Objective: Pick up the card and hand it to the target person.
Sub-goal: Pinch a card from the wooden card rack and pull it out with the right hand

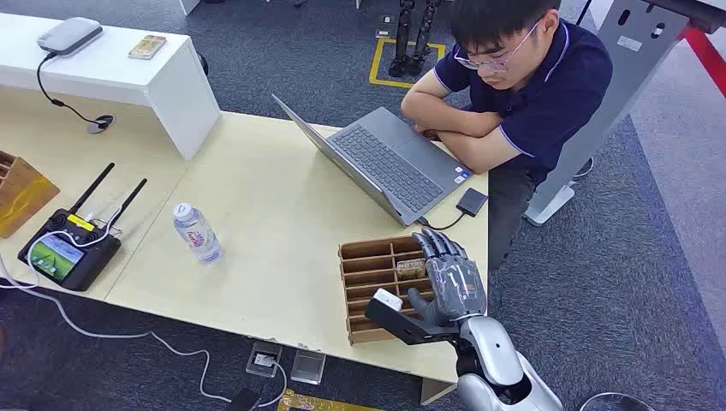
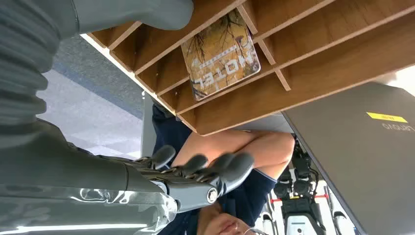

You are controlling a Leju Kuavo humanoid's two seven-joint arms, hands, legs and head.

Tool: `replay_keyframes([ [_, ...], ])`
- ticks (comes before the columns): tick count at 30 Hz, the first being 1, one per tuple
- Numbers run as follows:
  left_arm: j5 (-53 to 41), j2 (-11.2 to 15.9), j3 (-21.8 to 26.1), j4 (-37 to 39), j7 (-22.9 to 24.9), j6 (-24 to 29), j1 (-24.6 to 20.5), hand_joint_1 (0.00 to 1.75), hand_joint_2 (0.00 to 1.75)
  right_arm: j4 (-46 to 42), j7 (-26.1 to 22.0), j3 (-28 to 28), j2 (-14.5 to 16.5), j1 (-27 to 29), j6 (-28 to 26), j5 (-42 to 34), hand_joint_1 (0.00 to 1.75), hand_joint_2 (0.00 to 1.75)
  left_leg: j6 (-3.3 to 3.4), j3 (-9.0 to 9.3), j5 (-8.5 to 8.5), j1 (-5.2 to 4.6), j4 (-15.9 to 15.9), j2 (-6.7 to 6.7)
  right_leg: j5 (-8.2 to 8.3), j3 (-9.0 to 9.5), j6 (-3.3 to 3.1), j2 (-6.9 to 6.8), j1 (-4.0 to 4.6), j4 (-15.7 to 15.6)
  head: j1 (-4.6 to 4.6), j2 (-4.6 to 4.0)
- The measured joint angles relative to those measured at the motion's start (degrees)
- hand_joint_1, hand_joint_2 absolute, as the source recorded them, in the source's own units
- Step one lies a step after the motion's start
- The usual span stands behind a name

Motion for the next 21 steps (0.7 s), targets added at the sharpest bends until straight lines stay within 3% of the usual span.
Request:
replay_keyframes([
  [2, 0.0, 0.0, 0.0, 0.0, 0.0, 0.0, 0.0, 0.0, 0.0, 0.2, 0.2, 0.1, 0.0, 0.0, 0.0, 0.0, 0.48, 1.75, 0.0, 0.0, 0.0, 0.0, 0.0, 0.0, 0.0, 0.0, 0.0, 0.0, 0.0, 0.0, 0.0, 0.0],
  [6, 0.0, 0.0, 0.0, 0.0, 0.0, 0.0, 0.0, 0.0, 0.0, 1.0, 0.5, 0.4, 0.0, -0.2, -0.1, 0.0, 0.99, 1.75, 0.0, 0.0, 0.0, 0.0, 0.0, 0.0, 0.0, 0.0, 0.0, 0.0, 0.0, 0.0, 0.01, 0.0],
  [10, 0.0, 0.0, 0.0, 0.0, 0.0, 0.0, 0.0, 0.0, 0.0, 1.6, 0.6, 0.7, 0.1, -0.3, -0.3, 0.0, 0.75, 1.75, 0.0, 0.0, 0.0, 0.0, 0.0, 0.0, 0.0, 0.0, 0.0, 0.0, 0.0, 0.0, 0.01, 0.0],
  [16, 0.0, 0.0, 0.0, 0.0, 0.0, 0.0, 0.0, 0.0, 0.0, 2.2, 0.7, 0.8, 0.1, -0.6, -0.5, 0.0, 0.94, 1.75, 0.0, 0.01, 0.0, 0.0, 0.0, 0.0, 0.0, 0.0, 0.0, 0.0, 0.0, 0.0, 0.01, 0.0],
  [21, 0.0, 0.0, 0.0, 0.0, 0.0, 0.0, 0.0, 0.0, 0.0, 2.5, 0.8, 0.9, 0.1, -1.0, -0.5, 0.0, 0.82, 1.75, 0.0, 0.03, 0.0, 0.0, 0.0, 0.0, 0.0, 0.01, 0.0, 0.0, 0.0, 0.0, 0.01, 0.0],
])
